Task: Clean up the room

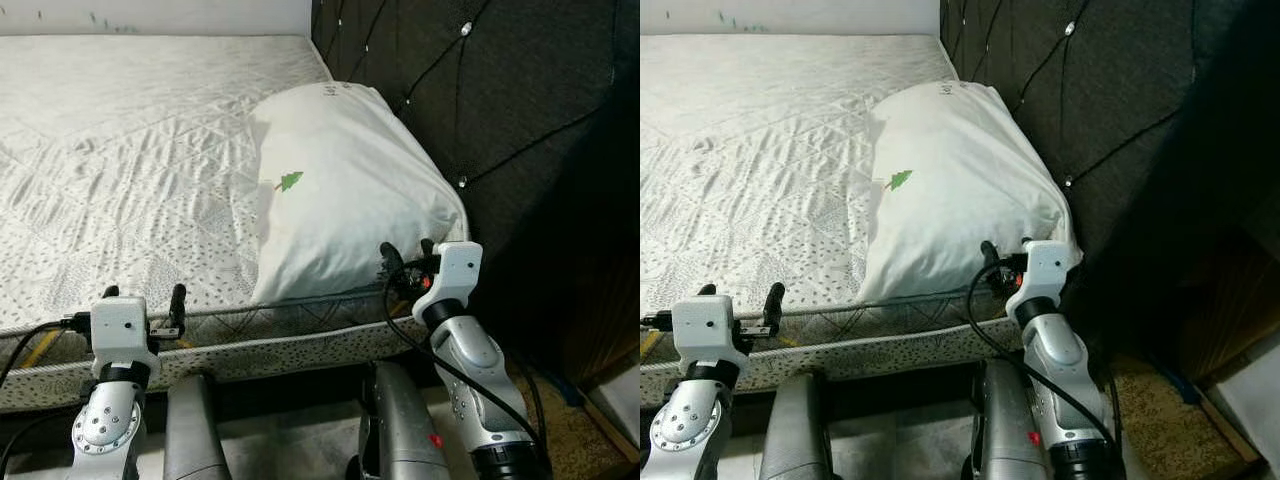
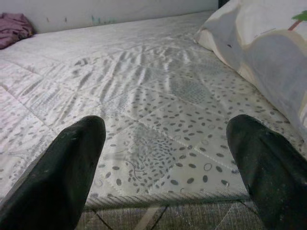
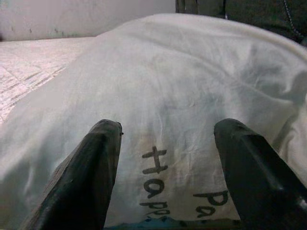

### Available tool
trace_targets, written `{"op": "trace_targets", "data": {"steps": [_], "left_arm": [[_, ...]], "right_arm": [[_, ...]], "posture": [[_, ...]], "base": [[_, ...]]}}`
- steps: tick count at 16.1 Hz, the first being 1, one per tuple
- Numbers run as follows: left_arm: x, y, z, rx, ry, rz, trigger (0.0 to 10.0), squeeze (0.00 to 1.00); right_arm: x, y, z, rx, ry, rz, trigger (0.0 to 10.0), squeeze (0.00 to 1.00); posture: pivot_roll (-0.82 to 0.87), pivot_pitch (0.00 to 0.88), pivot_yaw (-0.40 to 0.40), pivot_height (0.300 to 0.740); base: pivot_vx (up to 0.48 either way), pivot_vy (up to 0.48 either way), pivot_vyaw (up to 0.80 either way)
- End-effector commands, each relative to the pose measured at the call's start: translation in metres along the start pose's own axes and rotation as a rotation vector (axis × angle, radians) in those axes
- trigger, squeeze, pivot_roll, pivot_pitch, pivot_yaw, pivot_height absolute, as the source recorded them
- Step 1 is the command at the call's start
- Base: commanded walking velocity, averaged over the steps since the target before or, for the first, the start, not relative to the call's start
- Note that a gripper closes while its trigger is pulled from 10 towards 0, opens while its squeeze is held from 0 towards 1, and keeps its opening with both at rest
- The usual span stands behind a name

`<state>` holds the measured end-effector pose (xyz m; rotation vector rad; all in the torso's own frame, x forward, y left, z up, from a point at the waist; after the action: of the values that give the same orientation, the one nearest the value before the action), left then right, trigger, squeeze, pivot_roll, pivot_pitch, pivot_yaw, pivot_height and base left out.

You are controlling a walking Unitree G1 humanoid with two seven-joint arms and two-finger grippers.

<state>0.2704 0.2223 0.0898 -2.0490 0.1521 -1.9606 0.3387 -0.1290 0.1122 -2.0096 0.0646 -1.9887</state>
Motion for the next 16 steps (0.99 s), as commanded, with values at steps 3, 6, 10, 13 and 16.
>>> {"op": "trace_targets", "data": {"steps": [3, 6, 10, 13, 16], "left_arm": [[0.0, 0.003, 0.002, -0.014, -0.002, -0.001, 10.0, 0.0], [-0.001, 0.003, 0.002, -0.012, -0.005, -0.003, 10.0, 0.0], [-0.005, 0.006, 0.003, -0.021, -0.022, 0.001, 10.0, 0.0], [-0.006, 0.007, 0.004, -0.023, -0.023, 0.002, 10.0, 0.0], [-0.006, 0.007, 0.005, -0.023, -0.021, 0.003, 10.0, 0.0]], "right_arm": [[0.015, 0.0, 0.004, 0.001, 0.036, 0.011, 10.0, 0.0], [0.017, 0.001, 0.005, -0.002, 0.039, 0.013, 10.0, 0.0], [0.018, 0.001, 0.008, -0.007, 0.04, 0.01, 10.0, 0.0], [0.021, 0.003, 0.011, -0.011, 0.049, 0.008, 10.0, 0.0], [0.024, 0.006, 0.013, -0.026, 0.061, 0.0, 10.0, 0.0]], "posture": [[-0.01, 0.0, -0.044, 0.573], [-0.01, 0.0, -0.044, 0.601], [-0.01, 0.0, -0.042, 0.643], [-0.01, 0.0, -0.042, 0.671], [-0.02, 0.0, -0.043, 0.703]], "base": [[0.0, 0.0, 0.0], [0.0, 0.0, 0.0], [0.0, 0.0, 0.0], [0.0, 0.0, 0.0], [0.0, 0.0, 0.0]]}}
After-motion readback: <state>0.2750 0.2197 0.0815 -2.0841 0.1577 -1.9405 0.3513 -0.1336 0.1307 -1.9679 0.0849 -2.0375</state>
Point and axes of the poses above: a point about 5 cm out from each wrist's last joint towards the gripper, its own z axis pointing out of the wrist towards the gripper, its own x axis along the axis of the wrist's last joint, y = z × x, the point moved 5 cm from there along z, pointing out of the wrist towards the gripper, and after that the axes turned 8 degrees about z, right-handed, at the moved point
